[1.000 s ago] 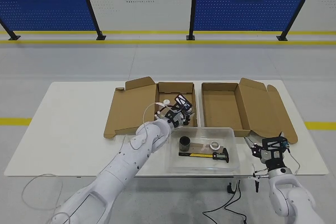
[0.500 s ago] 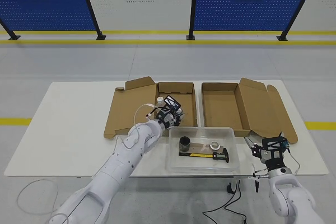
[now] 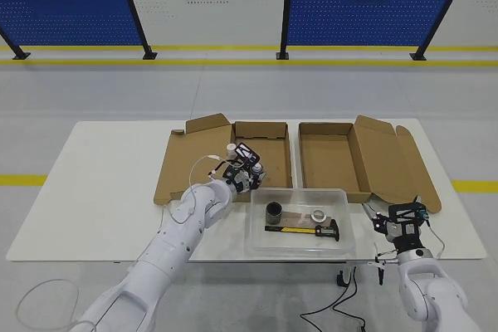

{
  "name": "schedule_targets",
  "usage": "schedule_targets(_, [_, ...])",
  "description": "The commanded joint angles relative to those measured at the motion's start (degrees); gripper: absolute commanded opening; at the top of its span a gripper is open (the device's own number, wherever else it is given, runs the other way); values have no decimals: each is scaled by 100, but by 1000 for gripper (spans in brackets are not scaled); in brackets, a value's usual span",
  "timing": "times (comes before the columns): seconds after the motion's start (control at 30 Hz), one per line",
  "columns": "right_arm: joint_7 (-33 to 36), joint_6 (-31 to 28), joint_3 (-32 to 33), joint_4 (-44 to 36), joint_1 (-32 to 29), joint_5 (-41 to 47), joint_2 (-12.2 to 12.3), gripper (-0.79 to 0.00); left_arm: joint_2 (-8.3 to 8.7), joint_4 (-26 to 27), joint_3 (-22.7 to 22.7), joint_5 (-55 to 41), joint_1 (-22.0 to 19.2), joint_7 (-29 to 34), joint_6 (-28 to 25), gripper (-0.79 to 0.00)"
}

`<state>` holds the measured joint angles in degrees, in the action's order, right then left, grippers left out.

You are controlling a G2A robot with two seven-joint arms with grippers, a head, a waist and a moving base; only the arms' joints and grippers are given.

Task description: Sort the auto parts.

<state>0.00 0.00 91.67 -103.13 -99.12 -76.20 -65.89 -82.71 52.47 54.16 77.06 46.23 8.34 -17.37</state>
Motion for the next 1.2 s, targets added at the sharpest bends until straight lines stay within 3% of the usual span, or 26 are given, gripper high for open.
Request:
schedule_targets(0.0, [0,0,0,0,0,0,0,0,-1,49,-5,11,25,46,0,-785])
schedule_targets(0.1, [0,0,0,0,0,0,0,0,-13,83,-23,4,46,109,23,-763])
schedule_targets(0.17, [0,0,0,0,0,0,0,0,-26,82,-44,3,38,134,40,-625])
schedule_targets(0.27, [0,0,0,0,0,0,0,0,-52,60,-88,-11,11,159,41,-496])
schedule_targets(0.4, [0,0,0,0,0,0,0,0,-79,18,-126,-10,-21,163,56,-419])
schedule_targets(0.83, [0,0,0,0,0,0,0,0,-118,52,-177,103,-111,81,-21,-320])
schedule_targets(1.03, [0,0,0,0,0,0,0,0,-97,466,-89,15,-28,38,-156,-320])
schedule_targets(1.17, [0,0,0,0,0,0,0,0,-29,1048,36,25,163,103,-383,-320])
